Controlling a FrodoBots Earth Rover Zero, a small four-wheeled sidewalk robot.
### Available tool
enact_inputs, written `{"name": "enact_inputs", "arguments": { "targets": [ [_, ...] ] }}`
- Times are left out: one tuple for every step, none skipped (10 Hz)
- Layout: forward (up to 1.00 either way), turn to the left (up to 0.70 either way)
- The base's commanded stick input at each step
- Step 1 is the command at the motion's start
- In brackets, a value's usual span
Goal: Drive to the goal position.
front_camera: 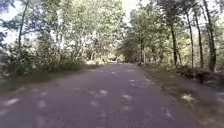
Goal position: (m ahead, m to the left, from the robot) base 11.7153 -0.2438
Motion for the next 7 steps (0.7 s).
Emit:
{"name": "enact_inputs", "arguments": {
  "targets": [
    [0.45, -0.27],
    [0.45, -0.27],
    [0.45, -0.27],
    [0.45, -0.27],
    [0.45, -0.27],
    [0.45, -0.27],
    [0.45, -0.27]
  ]
}}
